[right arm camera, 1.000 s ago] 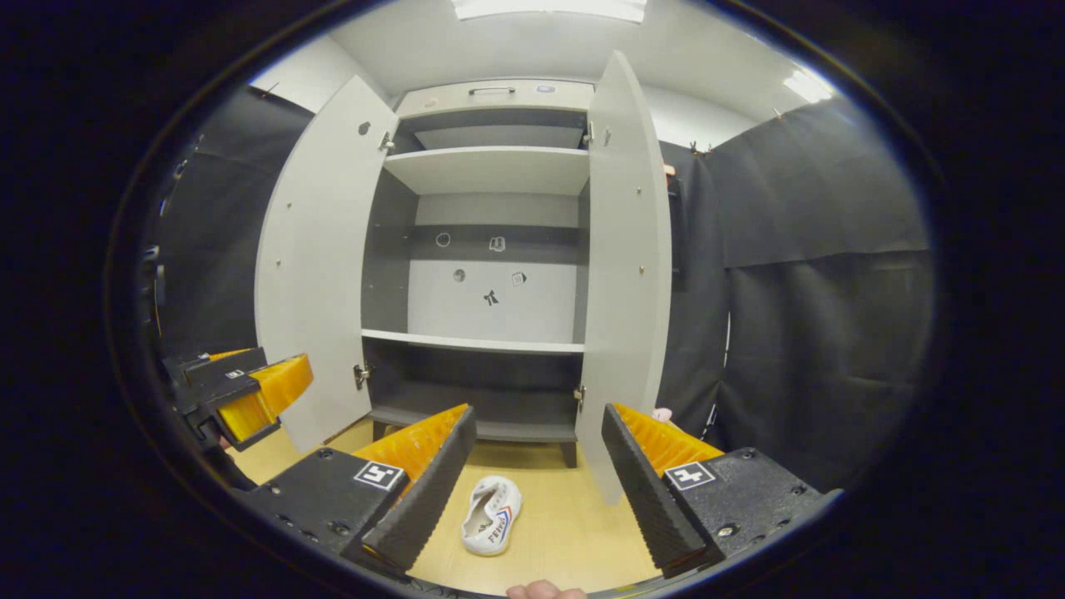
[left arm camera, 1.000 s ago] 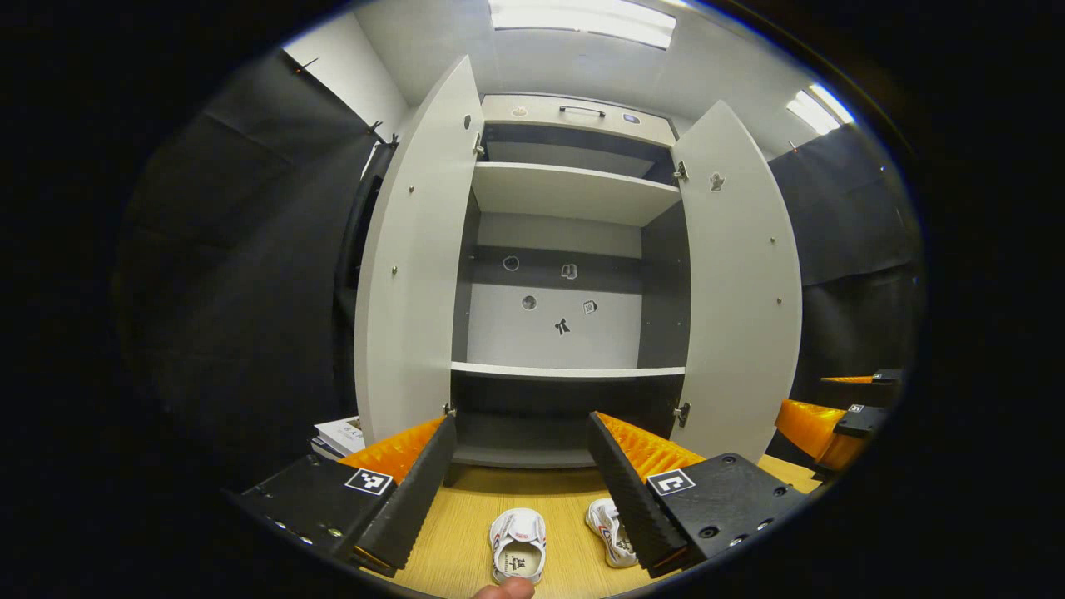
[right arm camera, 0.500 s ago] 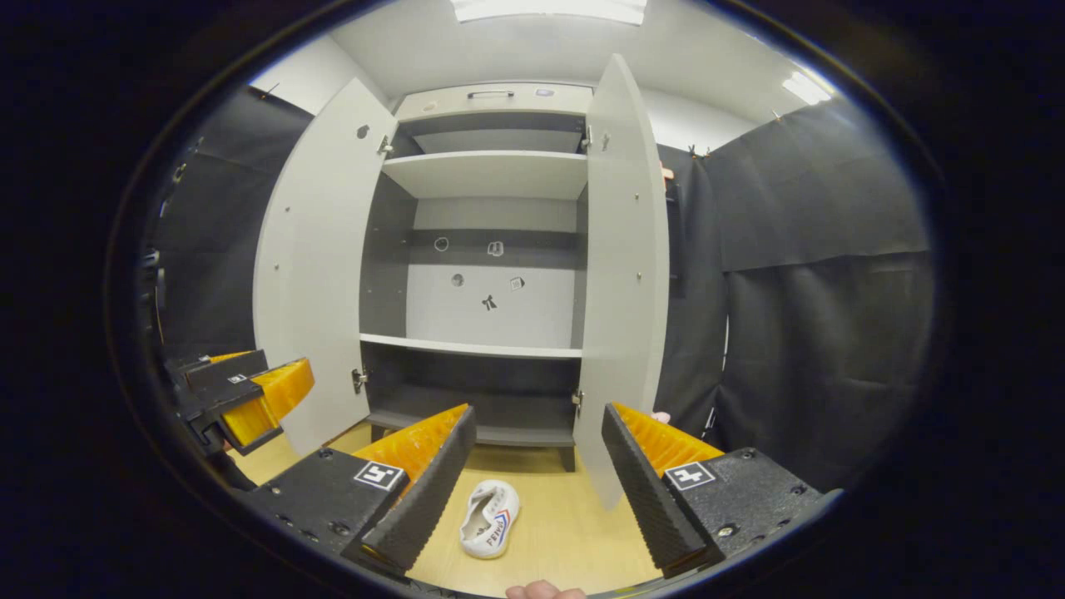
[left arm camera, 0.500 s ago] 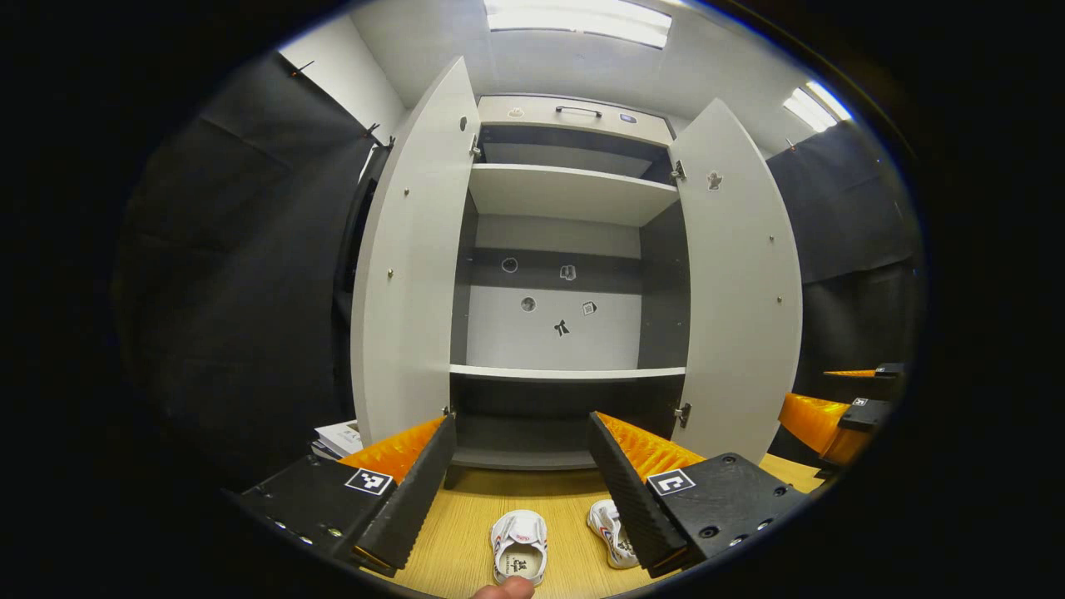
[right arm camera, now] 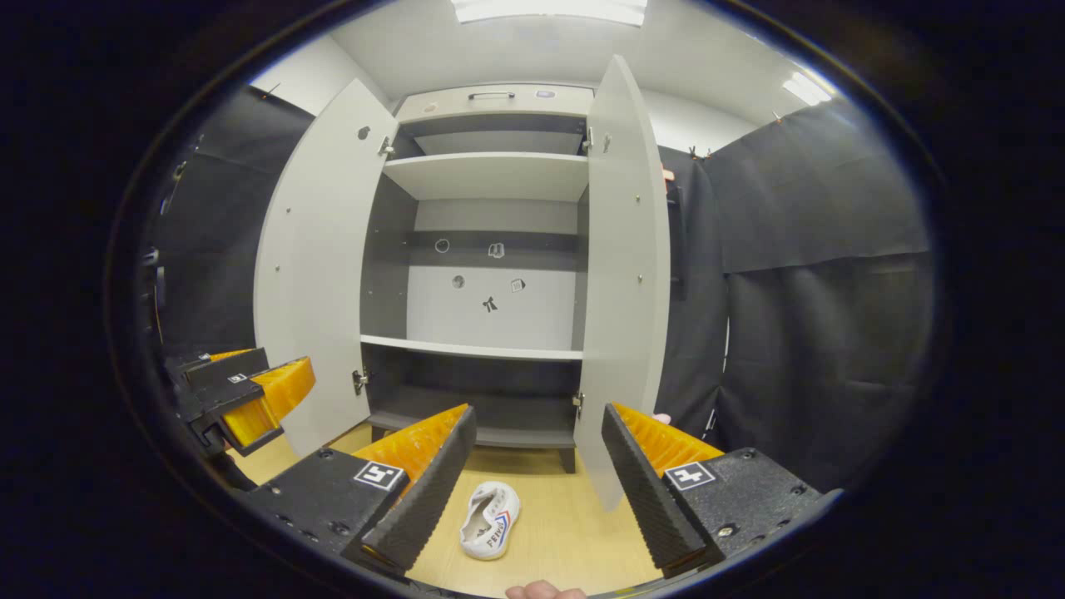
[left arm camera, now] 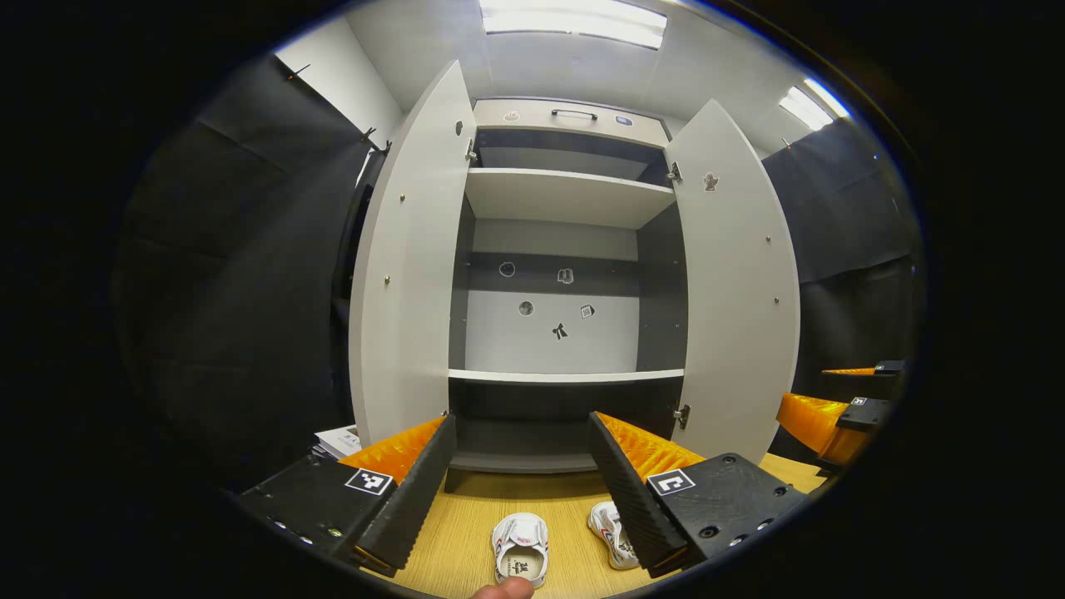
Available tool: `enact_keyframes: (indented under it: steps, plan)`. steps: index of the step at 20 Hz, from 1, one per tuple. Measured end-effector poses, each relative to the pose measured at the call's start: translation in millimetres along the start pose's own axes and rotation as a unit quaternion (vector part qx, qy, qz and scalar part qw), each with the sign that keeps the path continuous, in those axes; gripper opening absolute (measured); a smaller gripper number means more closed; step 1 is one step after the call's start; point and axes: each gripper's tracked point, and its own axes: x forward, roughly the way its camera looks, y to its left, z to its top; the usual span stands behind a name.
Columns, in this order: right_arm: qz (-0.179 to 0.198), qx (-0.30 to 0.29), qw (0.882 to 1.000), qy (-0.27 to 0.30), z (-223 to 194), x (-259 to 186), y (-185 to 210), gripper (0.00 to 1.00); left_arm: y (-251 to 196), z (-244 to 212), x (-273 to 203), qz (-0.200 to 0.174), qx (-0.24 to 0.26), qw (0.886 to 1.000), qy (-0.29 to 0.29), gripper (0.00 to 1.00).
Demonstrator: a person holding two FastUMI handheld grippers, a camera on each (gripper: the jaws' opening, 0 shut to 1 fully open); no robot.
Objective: Grab one shoe with the right hand and put it into the shoe cabinet, grab the other shoe with the left hand and put it into the shoe cabinet; then close the right door with the right hand and the left door with the left hand.
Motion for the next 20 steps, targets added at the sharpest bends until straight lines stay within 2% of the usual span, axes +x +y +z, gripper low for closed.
enact_keyframes:
  steps: [8, 12, 16, 20]
  plan:
    - [0.001, 0.002, 1.0, 0.003, -3.6, 2.3, 2.0, 0.99, 0.2, -0.9, 1.8, -0.001, 0.001, 1.0, 0.001, 0.95]
    - [0.01, 0.006, 1.0, 0.019, -18.5, 7.5, 9.5, 0.99, 1.7, -0.6, 1.5, 0.0, 0.002, 1.0, 0.0, 0.95]
    - [0.034, 0.009, 0.997, 0.063, -58.5, 20.9, 29.4, 0.99, 4.1, 0.0, 1.5, -0.001, 0.003, 1.0, -0.002, 0.95]
    - [0.061, 0.015, 0.99, 0.124, -113.3, 38.8, 51.4, 0.99, 10.3, -1.5, -0.3, 0.002, 0.008, 1.0, -0.001, 0.95]
